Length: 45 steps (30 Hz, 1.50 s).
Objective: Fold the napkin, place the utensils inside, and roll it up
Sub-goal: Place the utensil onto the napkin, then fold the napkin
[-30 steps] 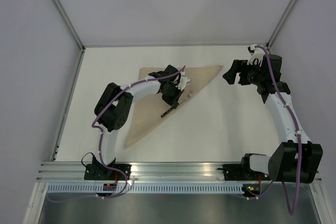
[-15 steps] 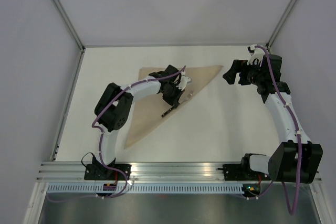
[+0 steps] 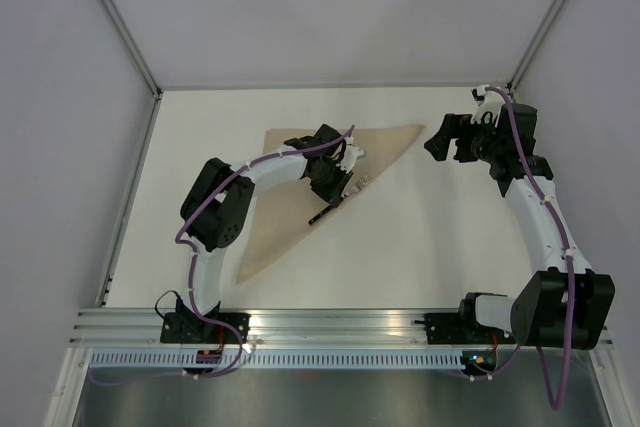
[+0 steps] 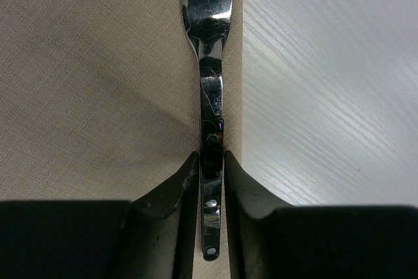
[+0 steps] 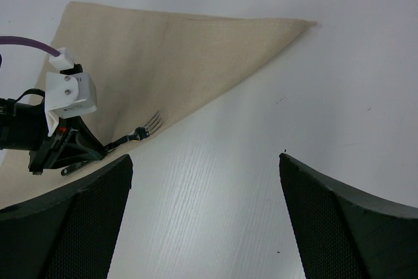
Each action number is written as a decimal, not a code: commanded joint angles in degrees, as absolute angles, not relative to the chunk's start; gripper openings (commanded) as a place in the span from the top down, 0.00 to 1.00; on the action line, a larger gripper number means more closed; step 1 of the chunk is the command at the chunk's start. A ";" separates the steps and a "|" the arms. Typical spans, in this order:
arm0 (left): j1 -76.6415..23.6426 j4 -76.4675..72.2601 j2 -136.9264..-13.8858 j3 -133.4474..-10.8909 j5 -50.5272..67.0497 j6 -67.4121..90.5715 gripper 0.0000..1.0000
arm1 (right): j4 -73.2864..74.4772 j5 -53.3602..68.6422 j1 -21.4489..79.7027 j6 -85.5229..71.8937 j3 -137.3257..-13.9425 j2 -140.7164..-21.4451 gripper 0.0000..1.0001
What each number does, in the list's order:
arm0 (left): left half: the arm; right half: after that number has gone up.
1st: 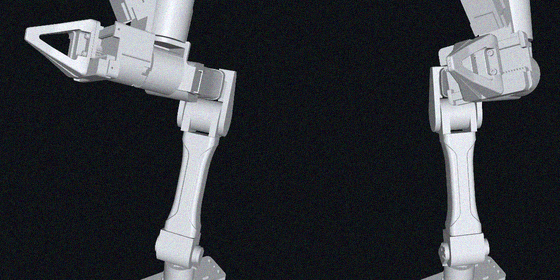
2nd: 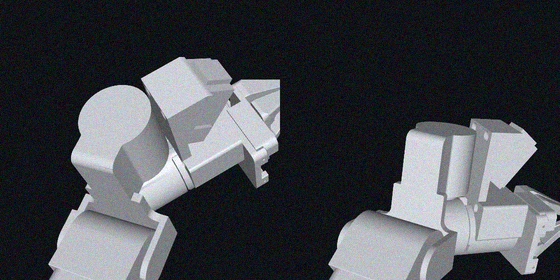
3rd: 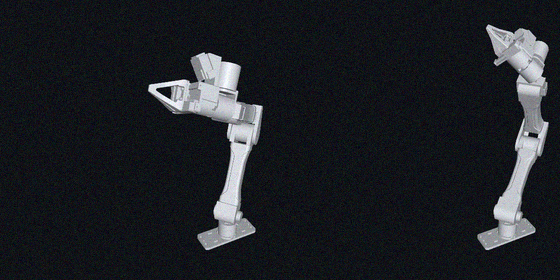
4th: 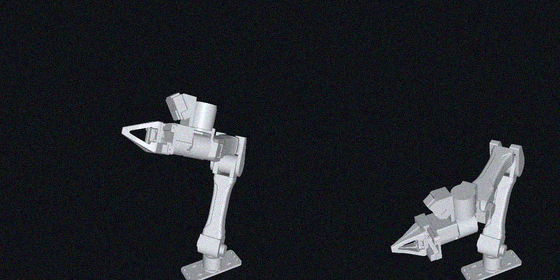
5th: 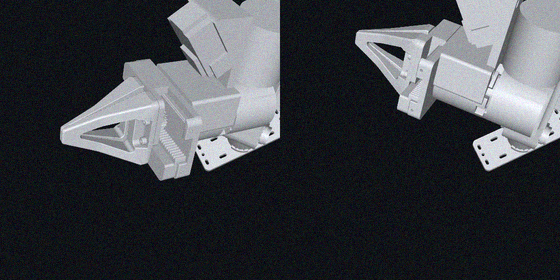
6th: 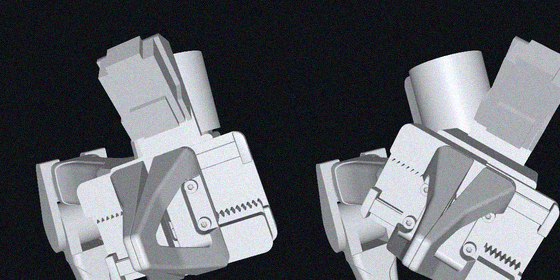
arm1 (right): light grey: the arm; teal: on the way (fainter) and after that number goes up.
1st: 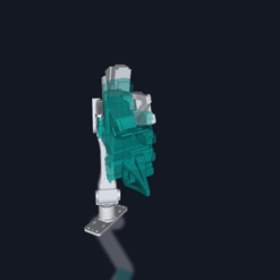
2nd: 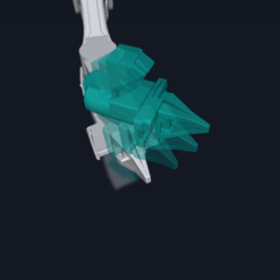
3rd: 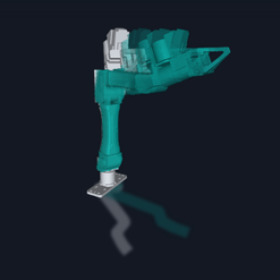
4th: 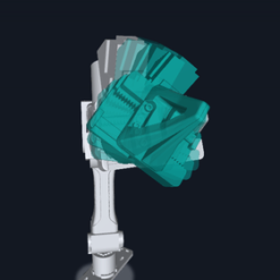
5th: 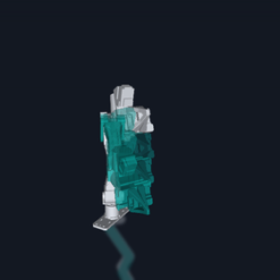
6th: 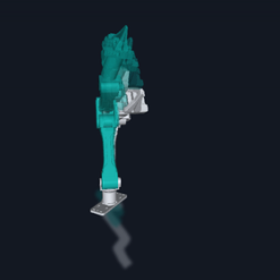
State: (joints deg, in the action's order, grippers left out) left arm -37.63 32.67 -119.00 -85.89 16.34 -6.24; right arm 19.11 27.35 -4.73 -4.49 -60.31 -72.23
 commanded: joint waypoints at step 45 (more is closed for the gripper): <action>-25.05 49.39 -45.46 -84.37 -20.48 28.04 0.46 | 0.44 -9.31 75.22 21.00 -60.11 -90.16 0.28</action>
